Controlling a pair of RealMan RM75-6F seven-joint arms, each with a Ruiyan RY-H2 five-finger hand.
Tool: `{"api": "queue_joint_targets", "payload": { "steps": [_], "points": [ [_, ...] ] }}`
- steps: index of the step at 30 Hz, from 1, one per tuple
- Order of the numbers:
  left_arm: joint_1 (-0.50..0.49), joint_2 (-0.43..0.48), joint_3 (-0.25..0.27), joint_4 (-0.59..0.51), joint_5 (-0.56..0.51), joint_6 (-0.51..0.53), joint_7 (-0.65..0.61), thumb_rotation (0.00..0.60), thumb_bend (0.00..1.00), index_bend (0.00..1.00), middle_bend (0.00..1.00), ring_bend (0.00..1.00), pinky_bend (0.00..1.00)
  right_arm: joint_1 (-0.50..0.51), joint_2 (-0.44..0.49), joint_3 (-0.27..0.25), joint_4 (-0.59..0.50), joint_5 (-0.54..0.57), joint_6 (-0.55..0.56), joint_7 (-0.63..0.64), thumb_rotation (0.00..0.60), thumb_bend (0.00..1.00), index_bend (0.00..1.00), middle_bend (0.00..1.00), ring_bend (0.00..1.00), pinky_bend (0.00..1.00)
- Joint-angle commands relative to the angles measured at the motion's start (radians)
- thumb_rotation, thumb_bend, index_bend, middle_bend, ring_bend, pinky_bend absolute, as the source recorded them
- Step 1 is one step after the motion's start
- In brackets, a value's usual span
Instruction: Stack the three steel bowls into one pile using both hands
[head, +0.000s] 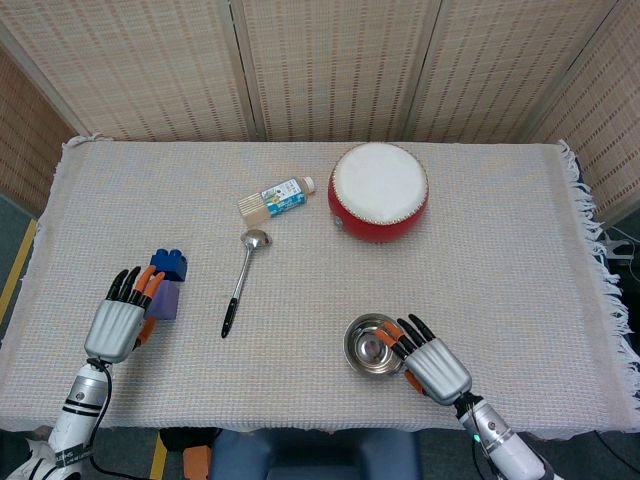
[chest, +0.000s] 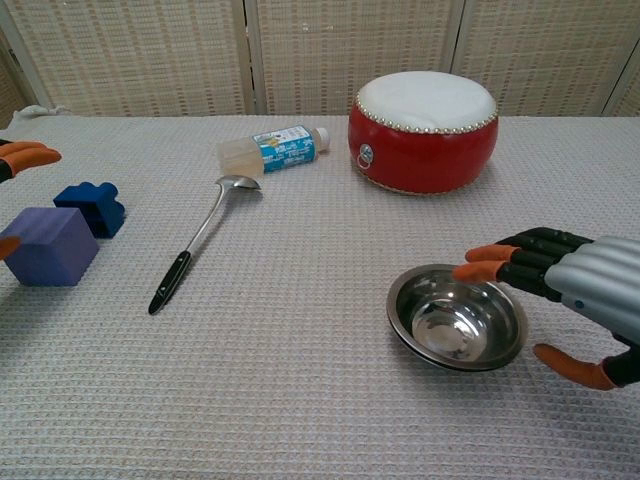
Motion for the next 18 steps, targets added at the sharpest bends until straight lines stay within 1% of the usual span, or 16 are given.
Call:
{"api": "queue_joint_targets", "payload": {
  "steps": [1,4,6,7,10,12,14,16,18],
  "points": [
    [0.001,0.003,0.0,-0.006,0.003,0.001,0.005,0.6,0.41,0.0,0.0,0.0,0.08,-0.04,0.06,-0.013,-0.042,-0.004,0.063,0.009,0.6,0.23,0.0,0.0,0.0,0.0],
    [0.005,0.016,0.007,-0.023,0.012,0.006,0.009,0.6,0.41,0.0,0.0,0.0,0.08,-0.089,0.111,-0.016,-0.06,-0.011,0.15,0.028,0.6,0.15,0.0,0.0,0.0,0.0],
    [0.017,0.045,0.024,-0.058,0.017,0.004,0.009,0.6,0.41,0.0,0.0,0.0,0.08,-0.139,0.143,-0.01,-0.066,-0.005,0.237,0.063,0.6,0.13,0.0,0.0,0.0,0.0],
    [0.029,0.073,0.039,-0.094,0.014,-0.003,0.005,0.6,0.41,0.0,0.0,0.0,0.08,-0.171,0.154,-0.002,-0.057,0.007,0.29,0.075,0.6,0.12,0.0,0.0,0.0,0.0],
    [0.07,0.142,0.072,-0.189,0.0,0.001,-0.022,0.6,0.41,0.0,0.0,0.0,0.08,-0.249,0.155,0.018,-0.007,0.05,0.4,0.064,0.6,0.12,0.0,0.0,0.0,0.0],
    [0.1,0.162,0.082,-0.212,-0.001,0.034,-0.043,0.6,0.41,0.0,0.0,0.0,0.07,-0.281,0.146,0.026,0.026,0.072,0.435,0.07,0.6,0.12,0.0,0.0,0.0,0.0],
    [0.137,0.164,0.087,-0.21,0.001,0.082,-0.07,0.6,0.41,0.0,0.0,0.0,0.07,-0.29,0.158,0.026,0.035,0.062,0.442,0.081,0.6,0.12,0.0,0.0,0.0,0.0],
    [0.164,0.159,0.092,-0.198,0.004,0.114,-0.099,0.6,0.41,0.0,0.0,0.0,0.07,-0.297,0.157,0.043,0.041,0.048,0.468,0.107,0.6,0.12,0.0,0.0,0.0,0.0],
    [0.176,0.159,0.097,-0.195,0.009,0.123,-0.108,0.6,0.41,0.0,0.0,0.0,0.07,-0.302,0.152,0.05,0.047,0.041,0.477,0.108,0.6,0.12,0.0,0.0,0.0,0.0]
  ]
}}
